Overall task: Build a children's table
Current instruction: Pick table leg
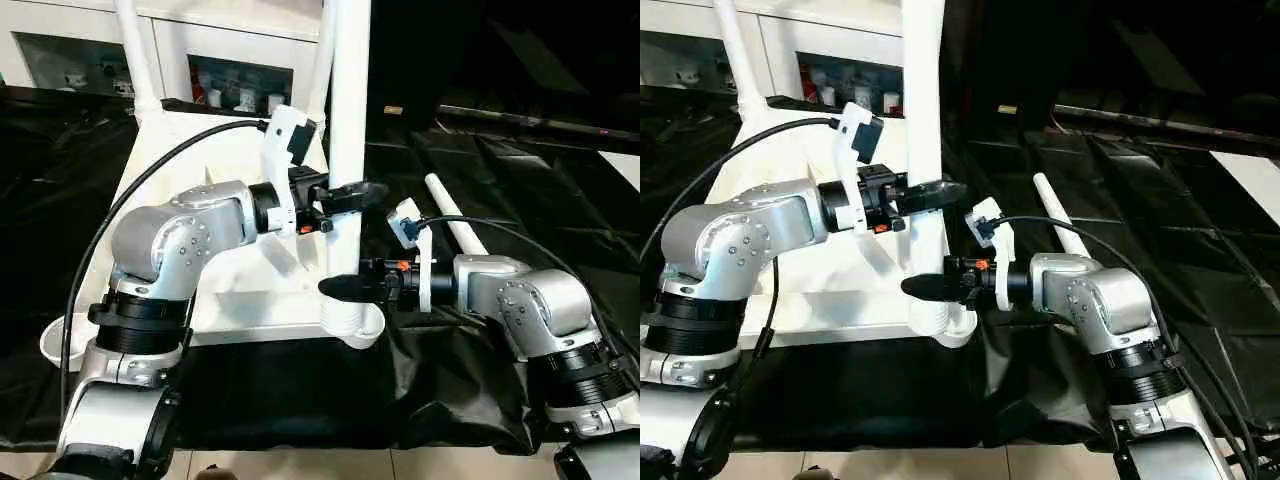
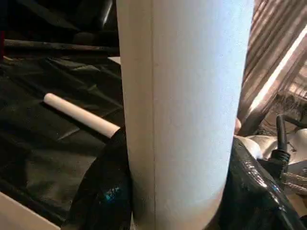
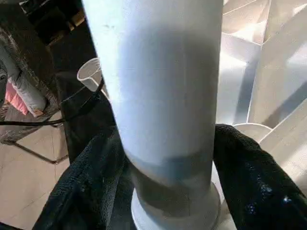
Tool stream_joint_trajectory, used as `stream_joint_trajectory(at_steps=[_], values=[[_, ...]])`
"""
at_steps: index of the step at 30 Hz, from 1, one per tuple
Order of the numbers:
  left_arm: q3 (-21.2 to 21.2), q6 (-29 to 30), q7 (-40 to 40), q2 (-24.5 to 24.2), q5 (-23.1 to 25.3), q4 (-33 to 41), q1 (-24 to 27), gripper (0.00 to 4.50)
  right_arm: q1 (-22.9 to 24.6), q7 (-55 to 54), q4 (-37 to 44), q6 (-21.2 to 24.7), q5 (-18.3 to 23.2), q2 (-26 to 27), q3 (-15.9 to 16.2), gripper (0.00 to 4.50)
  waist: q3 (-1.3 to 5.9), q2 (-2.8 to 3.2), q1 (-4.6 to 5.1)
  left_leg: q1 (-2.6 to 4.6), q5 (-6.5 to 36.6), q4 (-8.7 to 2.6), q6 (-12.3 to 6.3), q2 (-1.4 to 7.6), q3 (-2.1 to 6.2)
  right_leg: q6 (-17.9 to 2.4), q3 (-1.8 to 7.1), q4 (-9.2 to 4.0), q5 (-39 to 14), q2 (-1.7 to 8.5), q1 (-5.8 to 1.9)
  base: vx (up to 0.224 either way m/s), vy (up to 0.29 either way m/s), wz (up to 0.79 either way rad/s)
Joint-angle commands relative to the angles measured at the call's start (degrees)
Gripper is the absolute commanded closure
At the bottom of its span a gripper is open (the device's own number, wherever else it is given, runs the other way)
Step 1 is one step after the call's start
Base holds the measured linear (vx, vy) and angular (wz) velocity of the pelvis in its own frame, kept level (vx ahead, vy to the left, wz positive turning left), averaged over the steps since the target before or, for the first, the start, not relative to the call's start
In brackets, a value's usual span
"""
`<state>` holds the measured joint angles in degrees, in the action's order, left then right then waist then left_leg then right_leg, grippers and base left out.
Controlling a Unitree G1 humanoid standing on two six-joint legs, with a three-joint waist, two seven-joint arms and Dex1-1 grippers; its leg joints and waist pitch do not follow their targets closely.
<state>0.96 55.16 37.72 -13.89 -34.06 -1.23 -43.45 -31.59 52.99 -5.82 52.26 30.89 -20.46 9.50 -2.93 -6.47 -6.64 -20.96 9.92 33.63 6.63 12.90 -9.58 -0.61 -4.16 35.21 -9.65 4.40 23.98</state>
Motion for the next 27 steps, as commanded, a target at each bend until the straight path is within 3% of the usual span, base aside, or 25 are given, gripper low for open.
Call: stream_joint_trajectory(at_steps=[1, 12, 19, 23, 27], values=[[0.05, -0.05, 0.38, 0.50, -0.72, 1.54, -0.91, 2.66, -0.66, 0.09, -1.16, -0.33, -0.56, -0.38, 0.15, 1.68, 3.83, 0.33, -0.24, 0.12, 6.81, -3.48, 2.09, -0.07, -0.58, -6.08, 2.14, -3.69, -12.50, 2.80, -3.71, 0.000, 0.000, 0.00], [-0.45, -0.04, 0.17, 0.83, -1.30, 1.15, -1.32, 2.66, -0.79, 0.22, -2.15, -0.84, -0.98, 0.01, 0.36, 2.43, 3.87, 0.32, -0.26, 0.14, 6.60, -3.45, 2.03, -0.05, -0.56, -6.33, 2.13, -3.59, -11.96, 2.80, -3.75, 0.000, 0.000, 0.00], [-0.49, -0.02, 0.27, 0.91, -1.34, 1.03, -1.38, 2.66, -0.60, 0.34, -2.27, -1.16, -0.99, 0.11, 0.31, 2.50, 3.88, 0.46, -0.31, 0.13, 6.53, -3.44, 2.04, -0.10, -0.58, -6.69, 2.14, -3.55, -11.22, 2.77, -3.81, 0.000, 0.000, 0.00], [-0.41, 0.04, 0.51, 0.67, -1.33, 1.25, -1.15, 2.66, -0.45, 0.08, -1.94, -1.14, -0.92, 0.36, 0.24, 2.51, 3.93, 1.05, -0.34, 0.26, 7.10, -3.46, 2.30, -0.08, -0.49, -6.88, 2.13, -3.52, -10.97, 2.77, -3.80, 0.000, 0.000, 0.00], [-0.11, -1.47, 0.87, 1.46, -0.95, 1.07, -0.79, 2.66, 0.87, -0.62, -0.96, -1.35, -0.62, 0.55, -0.32, 2.51, 3.98, 1.03, -0.40, 0.22, 7.22, -3.47, 2.38, -0.12, -0.43, -7.41, 2.07, -3.46, -9.84, 2.72, -3.92, 0.000, 0.000, 0.00]])
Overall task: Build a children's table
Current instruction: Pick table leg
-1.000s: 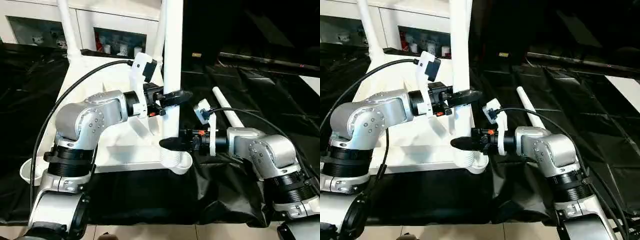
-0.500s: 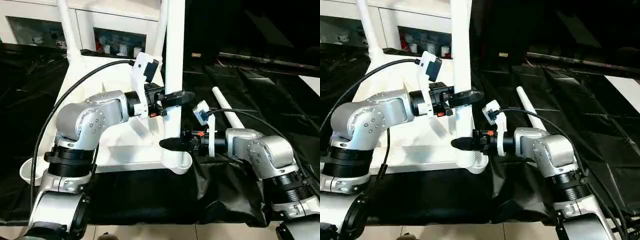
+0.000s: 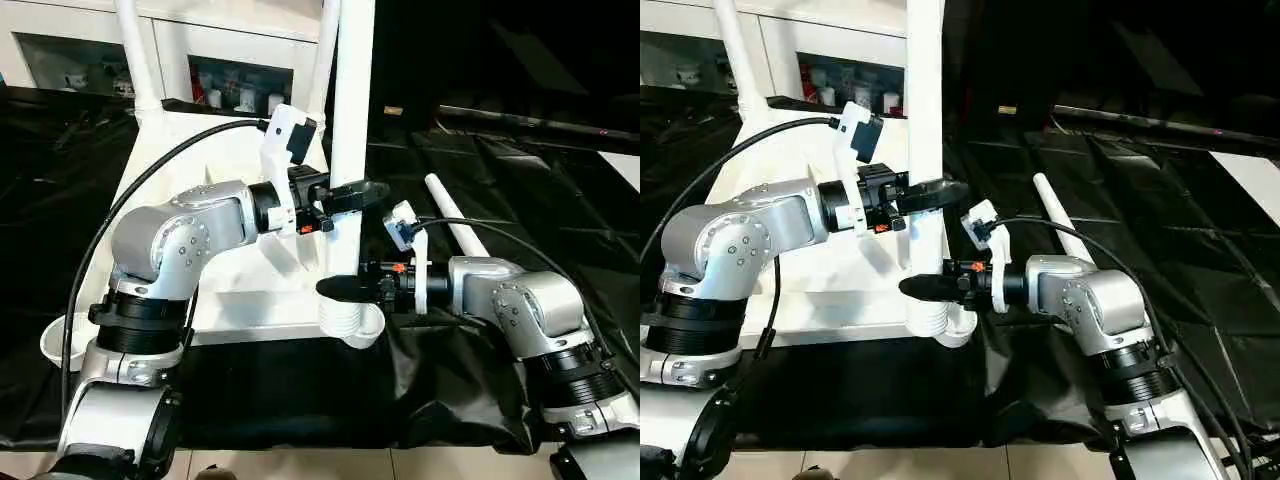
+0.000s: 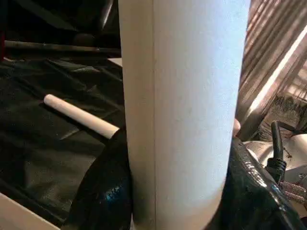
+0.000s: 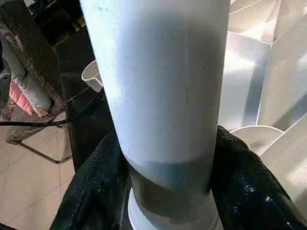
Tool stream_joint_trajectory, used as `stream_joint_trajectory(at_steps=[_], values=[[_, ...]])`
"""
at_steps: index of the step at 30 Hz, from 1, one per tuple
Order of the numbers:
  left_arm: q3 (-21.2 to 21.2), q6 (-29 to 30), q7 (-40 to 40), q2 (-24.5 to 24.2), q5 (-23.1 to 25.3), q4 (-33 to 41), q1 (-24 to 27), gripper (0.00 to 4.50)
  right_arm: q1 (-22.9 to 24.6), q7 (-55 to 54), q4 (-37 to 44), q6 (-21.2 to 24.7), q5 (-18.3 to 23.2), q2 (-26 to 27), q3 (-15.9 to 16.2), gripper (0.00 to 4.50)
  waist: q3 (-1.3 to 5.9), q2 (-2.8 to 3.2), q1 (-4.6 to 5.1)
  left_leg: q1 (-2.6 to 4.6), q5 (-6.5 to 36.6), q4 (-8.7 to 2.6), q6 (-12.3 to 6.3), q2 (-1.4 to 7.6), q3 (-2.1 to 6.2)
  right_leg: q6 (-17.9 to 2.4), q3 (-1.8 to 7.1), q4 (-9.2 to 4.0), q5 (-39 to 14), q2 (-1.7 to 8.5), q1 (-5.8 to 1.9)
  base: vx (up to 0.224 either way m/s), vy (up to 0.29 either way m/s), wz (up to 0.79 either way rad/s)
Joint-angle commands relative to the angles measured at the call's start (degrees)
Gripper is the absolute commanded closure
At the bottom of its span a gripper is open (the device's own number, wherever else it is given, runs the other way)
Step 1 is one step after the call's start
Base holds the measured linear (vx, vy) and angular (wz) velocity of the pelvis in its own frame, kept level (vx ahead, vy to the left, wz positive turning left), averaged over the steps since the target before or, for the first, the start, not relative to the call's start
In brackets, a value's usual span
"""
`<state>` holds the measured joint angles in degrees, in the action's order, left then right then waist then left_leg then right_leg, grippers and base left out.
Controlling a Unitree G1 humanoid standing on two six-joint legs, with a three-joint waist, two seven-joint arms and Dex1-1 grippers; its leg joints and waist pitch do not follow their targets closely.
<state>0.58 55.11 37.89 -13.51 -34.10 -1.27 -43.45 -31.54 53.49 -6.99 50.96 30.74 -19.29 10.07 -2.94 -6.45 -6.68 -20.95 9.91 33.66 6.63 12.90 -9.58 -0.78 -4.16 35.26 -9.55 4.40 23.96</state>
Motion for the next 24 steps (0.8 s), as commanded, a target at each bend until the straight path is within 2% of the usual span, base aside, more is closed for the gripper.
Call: stream_joint_trajectory(at_steps=[1, 2, 3, 4, 5, 7, 8, 9, 10, 15, 16, 17, 21, 23, 24], values=[[0.31, -1.44, 0.85, 1.15, -0.99, 1.01, -0.82, 2.66, 1.05, -1.28, 0.27, -0.23, -0.57, -0.59, -0.94, 2.51, 3.98, 1.04, -0.42, 0.23, 7.13, -3.52, 2.37, -0.08, -0.45, -7.32, 2.09, -3.51, -9.72, 2.75, -3.91, 0.000, 0.000, 0.00], [0.37, -1.35, 1.10, 1.21, -1.18, 0.99, -0.75, 2.66, 1.50, -1.55, 0.41, -0.59, -0.76, -0.53, -0.97, 2.51, 3.98, 0.44, -0.46, 0.19, 7.05, -3.49, 2.20, -0.07, -0.49, -7.34, 2.05, -3.52, -9.64, 2.74, -3.92, 0.000, 0.000, 0.00], [0.20, -1.16, 1.05, 1.27, -1.36, 0.92, -0.76, 2.10, 1.62, -1.78, 0.39, -0.81, -0.84, -0.42, -1.10, 2.51, 3.99, 0.63, -0.58, 0.21, 6.87, -3.47, 2.24, -0.10, -0.47, -7.40, 2.07, -3.40, -9.67, 2.79, -3.93, 0.000, 0.000, 0.00], [-0.09, -0.81, 0.84, 1.39, -1.62, 0.86, -0.67, 2.10, 1.97, -2.30, 0.39, -1.36, -1.02, -0.18, -1.41, 2.51, 3.94, -0.17, -0.56, 0.14, 6.74, -3.46, 1.99, -0.07, -0.57, -7.19, 2.05, -3.57, -10.16, 2.79, -3.89, 0.000, 0.000, 0.00], [-0.14, -0.82, 0.80, 1.42, -1.64, 0.85, -0.65, 1.97, 1.99, -2.42, 0.36, -1.51, -1.04, -0.10, -1.51, 2.52, 3.95, 0.17, -0.77, 0.14, 6.59, -3.49, 2.05, -0.05, -0.48, -7.16, 2.04, -3.32, -10.42, 2.89, -3.92, 0.000, 0.000, 0.00], [-0.37, -1.25, 0.59, 1.60, -1.58, 0.80, -0.54, 1.94, 2.01, -3.28, 0.01, -2.52, -1.19, 0.48, -2.31, 2.52, 3.90, 0.26, -0.96, 0.26, 6.70, -3.51, 2.19, 0.01, -0.53, -6.84, 2.10, -3.54, -11.53, 2.96, -3.70, 0.000, 0.000, 0.00], [-2.40, -7.25, -2.56, 3.40, 0.72, -1.10, -0.26, 1.87, 0.97, -6.00, -1.66, -4.97, -1.35, 2.38, -4.78, 2.52, 3.82, 0.22, -1.01, 0.13, 7.09, -3.58, 2.19, 0.00, -0.48, -6.58, 2.10, -3.69, -12.00, 2.99, -3.68, 0.000, 0.000, 0.00], [-2.70, -7.94, -2.96, 3.63, 0.97, -1.38, -0.23, 1.75, 0.82, -6.39, -1.90, -5.28, -1.37, 2.64, -5.11, 2.52, 3.72, 0.18, -0.94, 0.10, 7.72, -3.59, 2.23, -0.03, -0.57, -6.42, 2.13, -3.94, -12.78, 3.03, -3.55, 0.000, 0.000, 0.00], [-4.17, -11.26, -3.92, 4.50, 1.60, -2.49, 0.03, 1.68, -0.02, -8.71, -3.29, -6.76, -1.39, 3.99, -6.92, 2.52, 3.88, 0.13, -1.05, 0.16, 8.18, -3.55, 2.52, -0.06, -0.50, -5.93, 2.08, -3.96, -13.86, 3.09, -3.68, 0.000, 0.000, 0.00], [-8.63, -18.74, -6.01, 6.29, 1.73, -4.25, 0.50, 1.64, -2.28, -15.98, -7.88, -11.97, -2.24, 6.99, -11.34, 2.55, 3.96, 0.32, -1.25, 0.32, 8.12, -3.59, 3.01, -0.07, -0.53, -4.97, 2.10, -3.89, -13.63, 3.00, -3.38, 0.000, 0.000, 0.00], [-9.82, -19.09, -6.51, 6.60, 1.26, -4.43, 0.54, 1.64, -2.68, -17.87, -8.83, -13.29, -2.38, 7.55, -12.39, 2.56, 3.99, 0.61, -1.25, 0.34, 8.20, -3.64, 3.33, -0.10, -0.49, -4.99, 2.07, -3.75, -13.24, 2.95, -3.43, 0.000, 0.000, 0.00], [-10.42, -19.46, -6.59, 6.69, 1.02, -4.47, 0.65, 1.64, -2.81, -18.47, -9.10, -13.93, -2.36, 7.72, -12.86, 2.57, 4.06, 0.65, -1.27, 0.44, 8.10, -3.57, 3.45, -0.06, -0.53, -5.00, 2.10, -3.68, -12.56, 2.94, -3.35, 0.000, 0.000, 0.00], [-11.54, -20.90, -5.88, 6.19, 0.38, -4.53, 1.60, 1.64, -3.08, -21.18, -9.91, -16.41, -2.88, 7.95, -14.95, 2.57, 4.06, 0.39, -1.29, 0.41, 7.43, -3.64, 3.01, -0.15, -0.58, -5.71, 2.13, -3.23, -9.09, 2.73, -3.52, 0.000, 0.000, 0.00], [-11.52, -21.70, -5.96, 6.01, 0.66, -5.08, 1.85, 1.64, -3.15, -21.99, -10.52, -17.23, -3.51, 8.21, -15.68, 2.57, 4.10, 0.50, -1.34, 0.51, 7.09, -3.57, 2.90, -0.17, -0.65, -6.04, 2.17, -3.08, -8.09, 2.64, -3.47, 0.000, 0.000, 0.00], [-11.34, -22.63, -5.87, 5.85, 1.12, -5.67, 1.98, 1.64, -3.23, -22.67, -11.00, -17.81, -3.79, 8.39, -16.14, 2.57, 3.99, -0.29, -1.28, 0.31, 7.59, -3.63, 2.61, -0.24, -0.73, -5.65, 2.12, -3.44, -9.51, 2.67, -3.55, 0.000, 0.000, 0.00]])
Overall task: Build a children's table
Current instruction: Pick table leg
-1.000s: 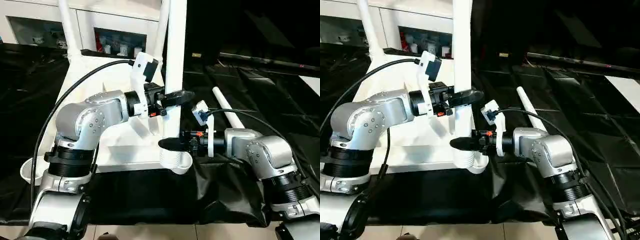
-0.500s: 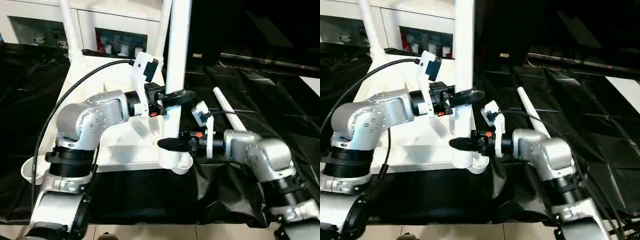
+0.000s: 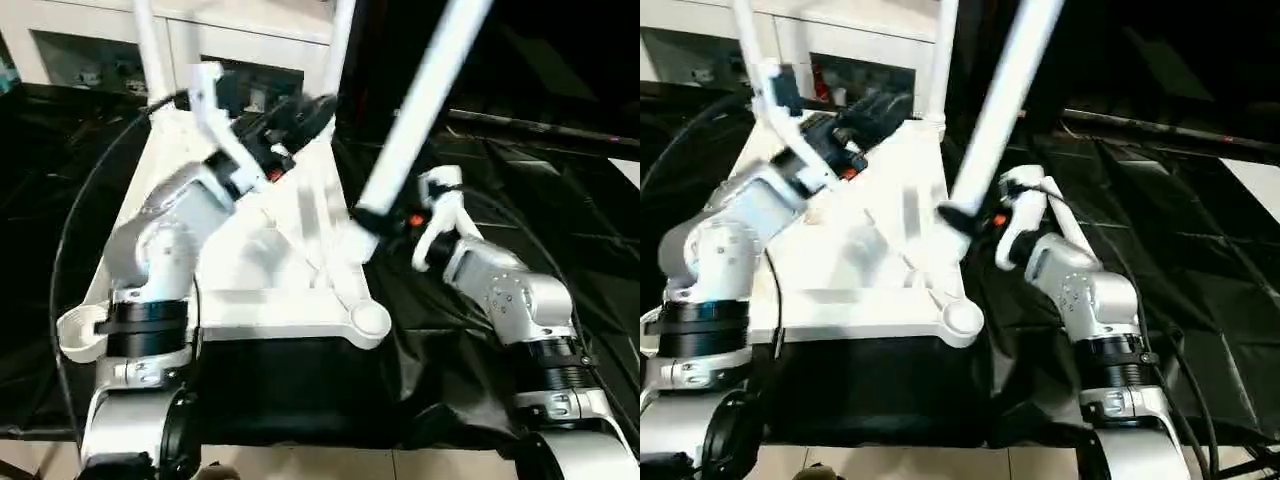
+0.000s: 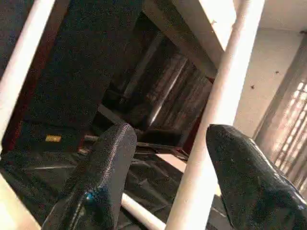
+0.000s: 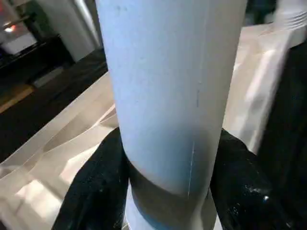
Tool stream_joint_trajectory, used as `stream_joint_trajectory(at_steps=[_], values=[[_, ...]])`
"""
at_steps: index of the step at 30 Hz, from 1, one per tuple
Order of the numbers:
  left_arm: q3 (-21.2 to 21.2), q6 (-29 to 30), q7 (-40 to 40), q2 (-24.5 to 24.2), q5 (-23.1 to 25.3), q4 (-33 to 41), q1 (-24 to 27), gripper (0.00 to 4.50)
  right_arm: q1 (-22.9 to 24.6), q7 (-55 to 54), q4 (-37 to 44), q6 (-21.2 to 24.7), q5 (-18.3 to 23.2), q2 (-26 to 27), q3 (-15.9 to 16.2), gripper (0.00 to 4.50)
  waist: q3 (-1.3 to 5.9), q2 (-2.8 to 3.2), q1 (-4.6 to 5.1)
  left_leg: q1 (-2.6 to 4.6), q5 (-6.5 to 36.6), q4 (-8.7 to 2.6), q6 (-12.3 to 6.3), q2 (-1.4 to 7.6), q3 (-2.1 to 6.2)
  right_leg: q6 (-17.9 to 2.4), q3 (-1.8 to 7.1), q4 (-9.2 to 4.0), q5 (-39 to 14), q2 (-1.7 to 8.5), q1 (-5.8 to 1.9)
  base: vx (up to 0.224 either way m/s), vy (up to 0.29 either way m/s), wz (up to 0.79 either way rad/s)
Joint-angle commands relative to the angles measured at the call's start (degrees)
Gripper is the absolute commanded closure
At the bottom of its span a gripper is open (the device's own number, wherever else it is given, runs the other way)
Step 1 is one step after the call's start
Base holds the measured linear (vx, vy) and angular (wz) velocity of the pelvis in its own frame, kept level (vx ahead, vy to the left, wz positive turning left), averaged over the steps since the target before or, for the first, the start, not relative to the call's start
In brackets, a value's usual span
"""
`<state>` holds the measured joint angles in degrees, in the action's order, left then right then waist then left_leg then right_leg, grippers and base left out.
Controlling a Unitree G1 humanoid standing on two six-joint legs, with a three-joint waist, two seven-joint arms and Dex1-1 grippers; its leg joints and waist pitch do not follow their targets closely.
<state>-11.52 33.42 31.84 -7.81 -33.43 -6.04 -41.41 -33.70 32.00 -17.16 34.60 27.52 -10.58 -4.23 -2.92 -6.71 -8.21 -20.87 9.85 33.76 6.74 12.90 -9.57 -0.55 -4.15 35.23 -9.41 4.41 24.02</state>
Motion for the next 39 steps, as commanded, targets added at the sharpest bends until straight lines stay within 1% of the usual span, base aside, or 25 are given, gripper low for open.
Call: stream_joint_trajectory(at_steps=[1, 2, 4, 5, 6, 7, 10, 11, 13, 15, 17, 18, 19, 20, 21, 22, 23, 24, 26, 30, 31, 33, 35, 38, 39], values=[[0.89, -1.54, 0.26, 0.04, 0.77, -1.28, 0.03, 1.64, -1.11, -1.66, -1.14, -1.82, -0.75, -0.22, -2.15, 2.57, 3.98, 0.18, 0.16, 0.22, 7.65, -3.74, 2.60, -0.27, -0.69, -5.67, 2.12, -3.23, -10.33, 2.72, -3.68, 0.000, 0.000, 0.00], [1.32, -2.41, 0.16, -0.26, 1.92, -1.91, 0.26, 1.64, -1.27, -2.33, -1.76, -2.44, -0.78, -0.02, -2.58, 2.57, 3.96, 0.45, 0.20, 0.24, 8.06, -3.79, 2.72, -0.19, -0.65, -5.26, 2.14, -3.39, -11.54, 2.84, -3.55, 0.000, 0.000, 0.00], [1.59, -3.11, 0.13, -0.42, 2.78, -2.37, 0.43, 1.64, -1.40, -2.90, -2.29, -3.09, -0.73, 0.15, -2.81, 2.57, 3.94, 0.43, 0.30, 0.34, 8.89, -3.84, 2.82, -0.17, -0.59, -4.46, 2.09, -3.58, -13.10, 2.81, -3.50, 0.000, 0.000, 0.00], [2.35, -3.18, 0.20, -0.82, 3.77, -2.56, 1.01, 1.64, -1.52, -3.57, -2.70, -3.83, -0.85, 0.32, -3.02, 2.57, 3.91, -0.31, 0.44, 0.27, 8.72, -3.80, 2.64, -0.14, -0.67, -4.01, 2.12, -3.70, -13.15, 2.77, -3.47, 0.000, 0.000, 0.00], [3.30, -3.56, 0.11, -1.25, 4.99, -2.76, 1.70, 1.64, -1.60, -4.19, -3.09, -4.60, -1.10, 0.47, -3.17, 2.57, 3.82, -0.35, 0.39, 0.19, 8.87, -3.92, 2.68, -0.08, -0.57, -3.79, 2.06, -3.61, -14.13, 2.90, -3.45, 0.000, 0.000, 0.00], [4.19, -3.74, -0.13, -1.66, 6.07, -2.91, 2.26, 1.64, -1.61, -4.66, -3.34, -5.27, -1.61, 0.51, -3.05, 2.57, 3.86, 0.07, 0.32, 0.32, 9.28, -3.88, 2.83, -0.05, -0.59, -3.13, 2.12, -3.74, -15.50, 3.01, -3.29, 0.000, 0.000, 0.00], [7.55, -4.61, -0.92, -3.66, 10.26, -3.98, 3.42, 1.64, -1.67, -5.39, -4.05, -7.13, -3.77, 0.47, -2.17, 2.57, 3.88, 0.04, 0.43, 0.32, 8.14, -3.95, 2.96, -0.04, -0.54, -2.84, 2.14, -3.56, -13.28, 2.77, -3.19, 0.000, 0.000, 0.00], [10.64, -6.69, -0.19, -5.69, 13.88, -4.68, 4.31, 1.64, -1.67, -5.78, -4.21, -7.77, -4.54, 0.52, -1.84, 2.57, 3.95, 0.29, 0.37, 0.40, 8.09, -3.96, 2.87, -0.07, -0.48, -2.53, 2.16, -3.64, -13.11, 2.76, -3.17, 0.000, 0.000, 0.00], [14.88, -9.73, 1.51, -8.68, 18.66, -5.36, 5.67, 1.64, -1.60, -6.26, -4.34, -8.65, -5.63, 0.46, -1.21, 2.57, 3.96, 0.24, 0.41, 0.41, 7.93, -4.01, 2.83, 0.00, -0.42, -2.37, 2.17, -3.52, -12.31, 2.75, -3.20, 0.000, 0.000, 0.00], [18.38, -14.94, 5.80, -13.00, 23.38, -6.02, 6.62, 1.64, -1.32, -6.22, -4.03, -9.75, -7.03, 0.01, 0.07, 2.57, 4.04, 0.80, 0.62, 0.55, 7.55, -3.95, 3.28, -0.01, -0.50, -3.25, 2.27, -3.14, -10.44, 2.70, -3.17, 0.000, 0.000, 0.00], [20.12, -17.23, 9.31, -15.83, 25.23, -6.29, 6.94, 1.64, -0.77, -5.40, -3.46, -9.96, -7.59, -0.56, 1.02, 2.57, 4.03, 0.69, 0.77, 0.59, 7.88, -3.99, 3.48, -0.04, -0.56, -4.28, 2.29, -3.03, -9.68, 2.67, -3.21, 0.000, 0.000, 0.00], [20.19, -17.30, 9.42, -15.93, 25.28, -6.29, 6.95, 1.47, -0.75, -5.36, -3.44, -9.97, -7.61, -0.58, 1.05, 2.57, 3.99, 0.68, 0.72, 0.63, 7.96, -4.04, 3.54, -0.01, -0.50, -4.54, 2.26, -3.05, -9.63, 2.71, -3.22, 0.000, 0.000, 0.00], [21.92, -18.85, 12.44, -18.19, 26.51, -6.47, 7.42, 1.36, -0.21, -4.31, -2.90, -10.58, -7.93, -0.85, 1.60, 2.57, 3.91, 1.27, 0.75, 0.73, 8.58, -4.11, 3.73, -0.02, -0.48, -5.09, 2.30, -3.01, -9.63, 2.73, -3.14, 0.000, 0.000, 0.00], [22.74, -19.71, 13.68, -19.09, 26.93, -6.74, 7.60, 1.36, 0.01, -3.82, -2.74, -11.06, -8.12, -0.86, 1.74, 2.57, 3.88, 1.18, 0.85, 0.78, 9.22, -4.11, 3.74, 0.00, -0.55, -5.18, 2.30, -3.13, -9.94, 2.70, -3.07, 0.000, 0.000, 0.00], [23.73, -20.66, 15.90, -20.26, 27.13, -7.13, 7.91, 1.30, 0.37, -3.13, -2.11, -11.52, -8.80, -1.27, 2.50, 2.57, 3.89, 1.49, 0.89, 0.82, 9.95, -4.15, 3.91, 0.02, -0.53, -5.57, 2.36, -3.01, -10.11, 2.75, -3.07, 0.000, 0.000, 0.00], [24.54, -21.14, 17.64, -21.11, 27.17, -7.27, 8.21, 1.23, 0.71, -2.70, -1.48, -11.41, -9.18, -1.64, 3.07, 2.57, 3.81, 1.33, 0.95, 0.88, 10.41, -4.18, 4.00, 0.06, -0.53, -5.96, 2.35, -3.08, -10.12, 2.72, -3.04, 0.000, 0.000, 0.00], [25.06, -21.25, 18.47, -21.56, 27.21, -7.32, 8.39, 1.23, 0.95, -2.42, -1.08, -11.21, -9.24, -1.81, 3.29, 2.57, 3.83, 1.85, 0.93, 0.97, 10.69, -4.21, 4.19, 0.09, -0.53, -6.27, 2.41, -2.95, -9.84, 2.72, -3.02, 0.000, 0.000, 0.00], [26.37, -21.61, 20.62, -22.57, 27.46, -7.24, 8.88, 1.10, 1.49, -1.77, -0.12, -10.49, -9.10, -2.14, 3.64, 2.57, 3.73, 1.60, 0.97, 1.00, 11.35, -4.23, 4.33, 0.10, -0.56, -6.60, 2.39, -3.03, -9.94, 2.67, -2.97, 0.000, 0.000, 0.00], [27.67, -22.55, 23.20, -23.49, 27.71, -7.16, 9.45, 0.91, 2.05, -0.99, 0.81, -9.90, -9.01, -2.49, 4.10, 2.57, 3.66, 1.60, 0.87, 0.96, 12.53, -4.36, 4.39, 0.11, -0.49, -6.46, 2.41, -3.15, -11.44, 2.79, -3.10, 0.000, 0.000, 0.00], [31.32, -20.17, 30.76, -25.45, 26.95, -5.18, 11.11, 0.45, 4.66, 2.31, 5.27, -7.94, -9.04, -4.64, 6.76, 2.57, 3.50, 1.96, 1.12, 1.00, 14.39, -4.48, 4.43, 0.15, -0.47, -6.77, 2.55, -3.34, -13.63, 2.83, -3.04, 0.000, 0.000, 0.00], [31.76, -20.54, 31.38, -25.48, 27.30, -5.34, 11.10, 0.41, 5.11, 3.05, 6.15, -7.63, -9.04, -5.05, 7.19, 2.57, 3.50, 1.90, 1.04, 1.23, 14.86, -4.42, 4.11, 0.16, -0.48, -6.70, 2.54, -3.55, -14.31, 2.80, -3.02, 0.000, 0.000, 0.00], [32.68, -21.38, 31.64, -24.97, 28.20, -5.82, 10.91, 0.20, 6.04, 4.11, 7.81, -6.96, -9.08, -5.93, 7.82, 2.57, 3.43, 2.13, 1.17, 1.09, 15.57, -4.49, 3.92, 0.15, -0.43, -6.86, 2.58, -3.73, -15.32, 2.87, -3.04, 0.000, 0.000, 0.00], [33.12, -21.62, 31.59, -24.69, 28.59, -5.98, 10.80, 0.02, 6.41, 4.40, 8.36, -6.73, -9.09, -6.28, 7.93, 2.57, 3.37, 1.96, 1.40, 0.99, 15.87, -4.49, 3.79, 0.18, -0.35, -6.81, 2.54, -3.75, -16.33, 2.93, -3.11, 0.000, 0.000, 0.00], [33.93, -22.22, 31.44, -24.09, 29.41, -6.49, 10.59, 0.00, 7.19, 4.46, 9.34, -6.18, -9.11, -6.84, 7.82, 2.57, 3.35, 1.97, 1.80, 0.86, 15.66, -4.45, 3.59, 0.15, -0.30, -6.49, 2.54, -3.96, -17.68, 2.97, -3.14, 0.000, 0.000, 0.00], [34.41, -21.44, 31.84, -23.76, 29.76, -6.73, 10.45, 0.16, 7.71, 4.26, 9.93, -5.78, -9.18, -7.14, 7.62, 2.57, 3.35, 2.18, 1.88, 0.93, 15.50, -4.43, 3.59, 0.17, -0.27, -6.54, 2.52, -3.94, -17.75, 2.97, -3.08, 0.000, 0.000, 0.00]])
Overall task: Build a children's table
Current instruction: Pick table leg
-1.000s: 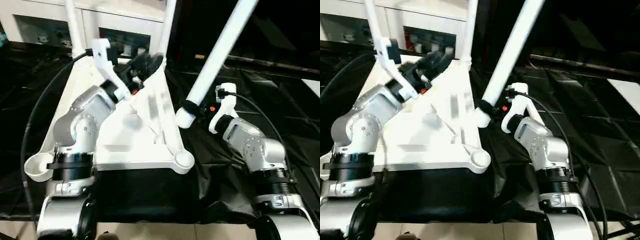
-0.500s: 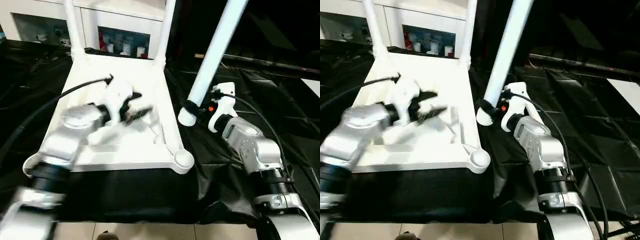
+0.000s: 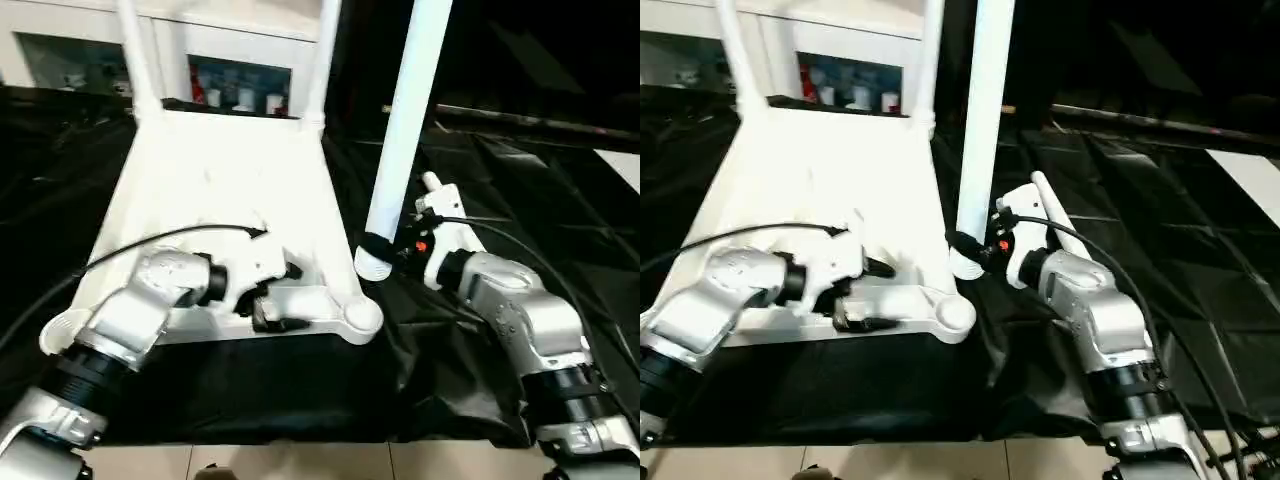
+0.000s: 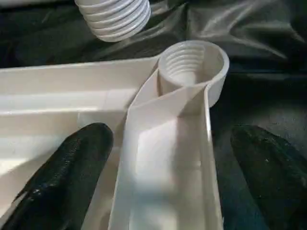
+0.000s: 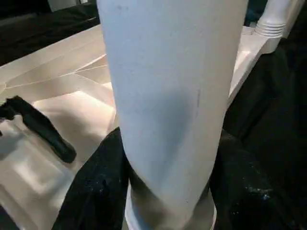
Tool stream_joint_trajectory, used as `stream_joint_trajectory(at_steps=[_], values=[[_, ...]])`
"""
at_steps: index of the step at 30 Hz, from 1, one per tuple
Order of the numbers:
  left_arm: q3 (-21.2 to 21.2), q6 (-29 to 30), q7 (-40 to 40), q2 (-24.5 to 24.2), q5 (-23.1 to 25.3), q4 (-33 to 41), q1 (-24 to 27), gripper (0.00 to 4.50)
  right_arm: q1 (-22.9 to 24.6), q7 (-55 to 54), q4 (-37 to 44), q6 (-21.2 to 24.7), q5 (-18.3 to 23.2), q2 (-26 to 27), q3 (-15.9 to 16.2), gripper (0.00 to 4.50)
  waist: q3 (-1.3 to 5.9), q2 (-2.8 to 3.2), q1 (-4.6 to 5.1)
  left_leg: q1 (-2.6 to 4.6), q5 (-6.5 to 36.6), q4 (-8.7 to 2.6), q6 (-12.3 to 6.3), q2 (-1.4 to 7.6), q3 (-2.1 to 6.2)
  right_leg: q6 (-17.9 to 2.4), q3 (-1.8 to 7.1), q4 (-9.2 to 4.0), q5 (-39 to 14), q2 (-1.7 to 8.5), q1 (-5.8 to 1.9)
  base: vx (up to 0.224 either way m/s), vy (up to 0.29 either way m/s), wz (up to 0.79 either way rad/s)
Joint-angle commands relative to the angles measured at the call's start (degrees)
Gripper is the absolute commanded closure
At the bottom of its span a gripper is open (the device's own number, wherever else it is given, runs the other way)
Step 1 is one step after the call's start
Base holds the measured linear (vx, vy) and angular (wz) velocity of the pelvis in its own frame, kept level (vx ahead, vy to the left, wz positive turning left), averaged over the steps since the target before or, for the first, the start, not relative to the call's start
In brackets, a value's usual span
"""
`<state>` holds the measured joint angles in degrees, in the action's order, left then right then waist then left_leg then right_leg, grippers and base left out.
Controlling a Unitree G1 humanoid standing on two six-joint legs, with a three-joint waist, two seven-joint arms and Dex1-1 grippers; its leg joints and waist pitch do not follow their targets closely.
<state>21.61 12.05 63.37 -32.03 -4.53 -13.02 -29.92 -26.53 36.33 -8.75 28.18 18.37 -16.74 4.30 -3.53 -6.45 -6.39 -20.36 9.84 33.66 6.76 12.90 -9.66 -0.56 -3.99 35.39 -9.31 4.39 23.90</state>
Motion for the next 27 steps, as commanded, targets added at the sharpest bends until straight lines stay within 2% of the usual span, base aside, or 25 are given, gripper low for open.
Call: stream_joint_trajectory(at_steps=[1, 4, 5, 6, 9, 14, 15, 17, 20, 23, 24, 27], values=[[1.49, 0.77, 0.43, 0.52, 0.96, 0.37, -1.03, 0.24, 0.77, -0.21, 1.73, 0.78, -0.05, -1.11, -0.95, 2.57, 3.94, 1.86, 0.17, 0.44, 15.68, -4.29, 3.48, 0.15, -0.20, -6.57, 2.35, -4.19, -17.99, 2.93, -2.93, 0.000, 0.000, 0.00], [2.03, 4.64, -0.11, 1.01, 1.61, 0.61, -0.94, 0.46, 1.90, -0.43, 3.37, 1.91, -0.10, -1.35, -0.77, 2.57, 4.02, 1.82, 0.27, 0.40, 14.78, -4.25, 3.36, 0.21, -0.22, -7.08, 2.37, -3.95, -16.21, 2.89, -2.96, 0.000, 0.000, 0.00], [2.12, 5.40, -0.55, 1.13, 1.87, 0.65, -0.93, 0.46, 2.11, -0.47, 3.63, 2.04, -0.15, -1.39, -0.65, 2.57, 4.05, 2.01, 0.32, 0.45, 14.48, -4.23, 3.38, 0.21, -0.24, -7.41, 2.37, -3.85, -14.95, 2.76, -2.97, 0.000, 0.000, 0.00], [2.07, 5.66, -0.76, 1.20, 1.95, 0.64, -0.93, 0.65, 2.16, -0.49, 3.70, 2.07, -0.16, -1.39, -0.61, 2.57, 4.06, 1.96, 0.31, 0.44, 14.43, -4.20, 3.34, 0.20, -0.24, -7.60, 2.36, -3.81, -14.67, 2.77, -2.99, 0.000, 0.000, 0.00], [1.84, 10.20, -1.94, 1.75, 2.15, 1.73, -0.93, 0.84, 2.83, -0.83, 4.39, 2.32, -0.47, -1.32, -0.13, 2.57, 4.01, 1.95, 0.31, 0.47, 14.89, -4.18, 3.22, 0.18, -0.28, -8.01, 2.36, -3.88, -15.27, 2.84, -3.02, 0.000, 0.000, 0.00], [2.28, 10.85, -2.63, 1.32, 3.41, 2.71, -0.56, 1.25, 3.23, -1.26, 4.94, 2.58, -0.45, -1.05, -0.09, 2.57, 3.78, 1.91, 0.46, 0.55, 16.36, -4.25, 2.90, 0.11, -0.18, -6.67, 2.32, -4.45, -19.45, 2.88, -2.90, 0.000, 0.000, 0.00], [2.58, 10.34, -2.00, 0.69, 3.76, 3.33, -0.04, 1.46, 3.39, -1.47, 5.29, 2.81, -0.46, -0.86, -0.03, 2.57, 3.77, 1.93, 0.50, 0.58, 16.62, -4.27, 2.89, 0.09, -0.15, -6.44, 2.30, -4.53, -20.10, 2.85, -2.83, 0.000, 0.000, 0.00], [2.96, 10.21, -1.15, -0.03, 3.86, 4.28, 0.59, 1.55, 3.59, -1.55, 5.60, 3.02, -0.48, -0.71, 0.01, 2.57, 3.81, 1.73, 0.60, 0.48, 16.51, -4.31, 2.85, 0.17, -0.09, -6.35, 2.30, -4.49, -19.94, 2.85, -2.91, 0.000, 0.000, 0.00], [3.41, 10.30, -0.75, -0.73, 3.96, 5.84, 1.43, 1.90, 3.79, -1.57, 5.69, 2.99, -0.63, -0.66, 0.11, 2.57, 3.89, 1.87, 0.71, 0.44, 15.72, -4.30, 2.74, 0.17, -0.10, -6.75, 2.33, -4.28, -18.35, 2.84, -2.90, 0.000, 0.000, 0.00], [3.74, 9.86, -0.09, -1.22, 4.09, 6.88, 1.92, 2.00, 3.82, -1.65, 5.80, 3.06, -0.64, -0.66, 0.14, 2.57, 3.91, 1.92, 0.80, 0.44, 15.23, -4.27, 2.76, 0.21, -0.15, -7.35, 2.34, -4.11, -16.93, 2.80, -2.88, 0.000, 0.000, 0.00], [3.91, 9.78, 0.32, -1.72, 4.18, 8.07, 2.51, 2.19, 3.89, -1.73, 5.84, 3.07, -0.72, -0.68, 0.14, 2.57, 3.88, 1.68, 0.86, 0.41, 15.09, -4.24, 2.67, 0.20, -0.23, -7.51, 2.36, -4.16, -16.78, 2.80, -2.89, 0.000, 0.000, 0.00], [3.84, 10.07, 0.22, -1.95, 4.29, 8.75, 2.76, 2.42, 3.97, -1.81, 5.91, 3.15, -0.80, -0.61, 0.11, 2.57, 3.81, 1.96, 0.84, 0.49, 15.46, -4.28, 2.75, 0.20, -0.20, -7.56, 2.37, -4.13, -17.19, 2.81, -2.86, 0.000, 0.000, 0.00]])
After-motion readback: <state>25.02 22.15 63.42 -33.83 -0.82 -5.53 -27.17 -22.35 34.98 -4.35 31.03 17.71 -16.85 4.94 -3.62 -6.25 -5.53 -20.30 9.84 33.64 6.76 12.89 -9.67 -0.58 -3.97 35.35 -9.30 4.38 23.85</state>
